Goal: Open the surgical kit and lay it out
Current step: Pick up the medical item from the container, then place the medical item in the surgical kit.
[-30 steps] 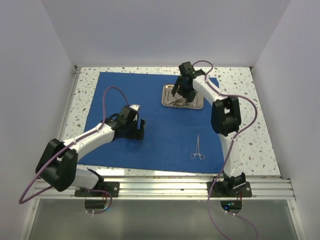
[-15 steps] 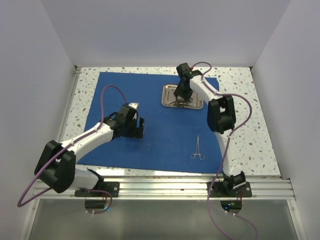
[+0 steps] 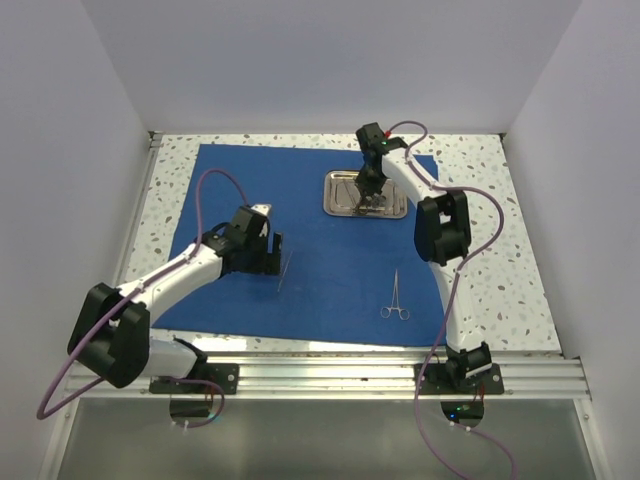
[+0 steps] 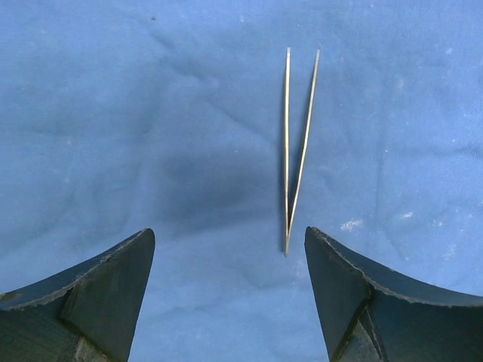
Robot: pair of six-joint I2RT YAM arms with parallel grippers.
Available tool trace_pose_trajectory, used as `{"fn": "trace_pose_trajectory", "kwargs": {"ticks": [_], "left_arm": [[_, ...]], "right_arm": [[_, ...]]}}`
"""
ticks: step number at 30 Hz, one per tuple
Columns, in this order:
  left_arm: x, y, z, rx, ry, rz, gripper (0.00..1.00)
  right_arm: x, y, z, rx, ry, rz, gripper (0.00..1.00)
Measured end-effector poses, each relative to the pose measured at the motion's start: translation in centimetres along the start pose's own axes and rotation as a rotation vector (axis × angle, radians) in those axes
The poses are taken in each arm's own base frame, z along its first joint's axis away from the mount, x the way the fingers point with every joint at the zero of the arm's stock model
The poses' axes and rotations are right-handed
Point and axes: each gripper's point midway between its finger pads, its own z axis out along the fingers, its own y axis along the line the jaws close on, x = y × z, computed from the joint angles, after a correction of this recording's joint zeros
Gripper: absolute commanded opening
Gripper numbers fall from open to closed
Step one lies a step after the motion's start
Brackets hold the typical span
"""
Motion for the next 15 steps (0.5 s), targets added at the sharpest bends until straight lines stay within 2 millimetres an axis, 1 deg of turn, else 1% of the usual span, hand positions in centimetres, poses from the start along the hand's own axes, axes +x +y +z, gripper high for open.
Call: {"fn": "trace_pose_trajectory", "kwargs": {"ticks": [3,4,6,7,9,11,12,13,15], "left_arm": [[-0.5,0.5,-0.3,-0.008,-0.001,-0.016,0.86],[-1.0,0.6,-0.6,-0.01,-0.006,-0.024,0.89],[-2.7,0.9,-1.2,-0.01,-0.036,-0.041,0.94],[-3.6,1.0,-1.6,-0.007,-0.051,-0.048,0.99],[-6.3,1.5,-2.6,-0.006,-0.107,-0.073,1.0],[-8.6,2.2,-3.6,-0.009,-0.161,-0.099,1.0],[-9.7,2.6,-4.1,-0.016,-0.183,-0.107,1.0],[-10.6,3.1,-4.5,-0.023,-0.2,-0.116,1.0],[-12.2,4.2,-5.2,-0.042,-0.232,-0.138,1.0]], "right_arm": [[0.0,0.2,-0.2,-0.01,0.004,-0.001,0.0],[0.1,0.4,-0.3,-0.018,0.007,-0.002,0.0],[0.4,0.6,-1.2,-0.037,0.009,0.0,0.0],[0.7,0.9,-2.0,-0.055,0.009,-0.004,0.0],[1.6,1.9,-4.2,-0.11,0.006,-0.012,0.0],[3.3,3.4,-6.8,-0.175,0.011,-0.025,0.0],[4.7,4.7,-8.6,-0.236,0.006,-0.034,0.0],[6.0,5.3,-9.8,-0.268,0.015,-0.044,0.0],[9.8,7.2,-12.3,-0.358,0.044,-0.065,0.0]]}}
